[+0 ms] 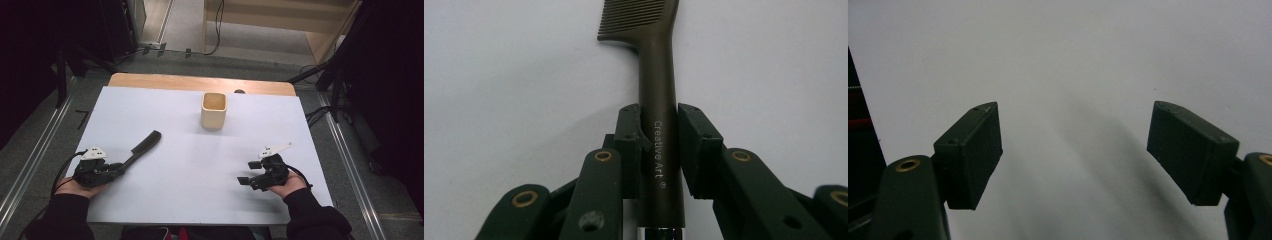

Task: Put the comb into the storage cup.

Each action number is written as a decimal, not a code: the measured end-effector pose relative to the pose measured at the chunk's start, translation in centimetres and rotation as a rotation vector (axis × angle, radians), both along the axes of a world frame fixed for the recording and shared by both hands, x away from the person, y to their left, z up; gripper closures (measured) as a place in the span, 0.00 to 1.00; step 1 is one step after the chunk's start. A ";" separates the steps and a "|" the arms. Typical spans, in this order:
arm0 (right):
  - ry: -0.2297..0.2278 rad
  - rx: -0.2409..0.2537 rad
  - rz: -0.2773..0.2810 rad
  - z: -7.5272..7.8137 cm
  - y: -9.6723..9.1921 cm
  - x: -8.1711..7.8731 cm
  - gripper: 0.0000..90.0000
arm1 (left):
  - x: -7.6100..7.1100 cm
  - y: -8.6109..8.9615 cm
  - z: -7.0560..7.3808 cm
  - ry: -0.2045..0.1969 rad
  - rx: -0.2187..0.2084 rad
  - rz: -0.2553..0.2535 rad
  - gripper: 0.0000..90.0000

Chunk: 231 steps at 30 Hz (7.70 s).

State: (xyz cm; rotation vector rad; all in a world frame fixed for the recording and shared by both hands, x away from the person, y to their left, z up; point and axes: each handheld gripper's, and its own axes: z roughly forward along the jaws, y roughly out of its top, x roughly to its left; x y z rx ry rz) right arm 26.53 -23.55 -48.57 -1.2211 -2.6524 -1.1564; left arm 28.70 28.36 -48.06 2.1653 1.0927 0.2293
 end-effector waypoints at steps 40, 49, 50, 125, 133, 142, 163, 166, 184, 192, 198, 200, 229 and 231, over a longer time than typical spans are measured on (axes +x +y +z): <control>-0.025 -0.004 0.016 0.3 1.1 -0.2 0.23 | 1.4 -4.6 4.3 -0.019 -0.324 0.114 0.81; -0.028 0.005 0.012 0.5 1.8 -0.3 0.23 | 2.0 -6.8 4.4 -0.058 -0.342 0.118 0.81; -0.033 0.005 0.016 0.6 2.0 -0.3 0.23 | 2.1 -7.1 4.4 -0.063 -0.344 0.122 0.81; -0.123 0.194 -0.231 6.0 11.6 3.6 0.25 | 2.3 -17.3 0.1 -0.363 -0.509 0.294 0.81; -0.108 0.215 -0.241 6.2 13.0 4.9 0.25 | 1.8 -17.1 -0.5 -0.375 -0.534 0.319 0.81; -0.106 0.223 -0.249 6.7 14.4 6.0 0.25 | 1.5 -16.9 -0.6 -0.400 -0.546 0.335 0.81; -0.047 0.273 -0.323 7.2 15.7 8.6 0.30 | 1.2 -17.2 -0.4 -0.444 -0.523 0.330 0.81; -0.040 0.275 -0.334 7.3 16.0 8.9 0.30 | 1.2 -17.2 -0.4 -0.447 -0.519 0.328 0.81; -0.005 0.266 -0.386 7.3 18.2 10.1 0.41 | 1.0 -17.3 -0.3 -0.456 -0.534 0.336 0.81; 0.045 0.247 -0.435 7.0 19.0 10.7 0.57 | 0.9 -17.3 -0.3 -0.463 -0.542 0.338 0.81; 0.091 0.262 -0.465 6.9 18.9 11.0 0.71 | 0.9 -17.1 -0.4 -0.465 -0.545 0.343 0.81; 0.105 0.266 -0.466 6.9 18.8 11.1 0.72 | 0.9 -17.1 -0.5 -0.466 -0.541 0.343 0.81; 0.165 0.287 -0.450 6.8 18.5 11.4 0.78 | 1.1 -17.2 -0.9 -0.429 -0.530 0.323 0.80; 0.162 0.288 -0.450 6.8 18.5 11.4 0.78 | 1.1 -17.2 -0.8 -0.432 -0.526 0.325 0.80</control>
